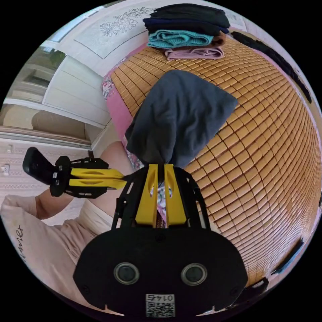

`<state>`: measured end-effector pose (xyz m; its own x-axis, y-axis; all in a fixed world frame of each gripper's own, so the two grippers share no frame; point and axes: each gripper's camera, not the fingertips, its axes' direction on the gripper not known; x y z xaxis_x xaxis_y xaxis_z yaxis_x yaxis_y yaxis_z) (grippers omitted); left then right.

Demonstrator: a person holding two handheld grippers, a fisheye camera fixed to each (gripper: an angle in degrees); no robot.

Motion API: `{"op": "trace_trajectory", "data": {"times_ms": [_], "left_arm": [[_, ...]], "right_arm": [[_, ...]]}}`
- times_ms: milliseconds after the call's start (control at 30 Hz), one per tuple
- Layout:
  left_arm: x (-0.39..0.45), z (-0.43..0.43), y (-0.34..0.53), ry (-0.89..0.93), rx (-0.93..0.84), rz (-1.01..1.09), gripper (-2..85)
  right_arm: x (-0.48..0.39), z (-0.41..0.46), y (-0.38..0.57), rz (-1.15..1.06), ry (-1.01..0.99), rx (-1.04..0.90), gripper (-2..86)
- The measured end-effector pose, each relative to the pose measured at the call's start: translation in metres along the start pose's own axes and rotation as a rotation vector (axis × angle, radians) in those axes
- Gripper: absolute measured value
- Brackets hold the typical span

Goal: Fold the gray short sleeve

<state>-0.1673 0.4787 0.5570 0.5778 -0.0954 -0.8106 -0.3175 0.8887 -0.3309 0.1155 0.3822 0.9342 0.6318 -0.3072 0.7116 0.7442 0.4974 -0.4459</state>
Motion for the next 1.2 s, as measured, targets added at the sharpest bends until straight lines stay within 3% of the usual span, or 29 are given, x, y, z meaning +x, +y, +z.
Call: {"op": "trace_trajectory", "data": {"times_ms": [100, 300, 567, 667, 833, 900, 1000, 1133, 1200], "left_arm": [[0.022, 0.001, 0.007, 0.088, -0.013, -0.020, -1.0], [0.060, -0.005, -0.015, 0.141, -0.026, 0.059, -1.0], [0.062, -0.048, -0.062, -0.005, 0.105, 0.024, -1.0], [0.057, -0.076, -0.122, -0.067, 0.221, 0.047, -1.0], [0.117, -0.097, -0.283, -0.192, 0.382, 0.275, -0.6], [0.130, -0.081, -0.327, -0.203, 0.374, 0.288, 0.1], [0.129, -0.032, -0.361, -0.253, 0.264, 0.217, 4.3], [0.109, 0.050, -0.315, -0.246, 0.050, 0.174, 7.9], [0.098, 0.077, -0.275, -0.237, -0.046, 0.137, 8.0]], "right_arm": [[0.032, -0.034, 0.081, 0.104, -0.116, 0.130, 1.3], [0.059, -0.091, 0.195, 0.210, -0.154, 0.362, 0.0], [0.117, -0.137, 0.302, 0.310, -0.387, 0.623, -0.2], [0.122, -0.170, 0.343, 0.276, -0.407, 0.749, -0.1], [0.119, -0.220, 0.438, 0.296, -0.278, 0.954, 0.4], [0.118, -0.221, 0.467, 0.348, -0.190, 0.967, 0.7], [0.127, -0.191, 0.493, 0.457, -0.154, 0.839, 1.2], [0.147, -0.125, 0.500, 0.595, -0.116, 0.501, 2.0], [0.153, -0.116, 0.508, 0.624, -0.104, 0.457, 2.6]]}}
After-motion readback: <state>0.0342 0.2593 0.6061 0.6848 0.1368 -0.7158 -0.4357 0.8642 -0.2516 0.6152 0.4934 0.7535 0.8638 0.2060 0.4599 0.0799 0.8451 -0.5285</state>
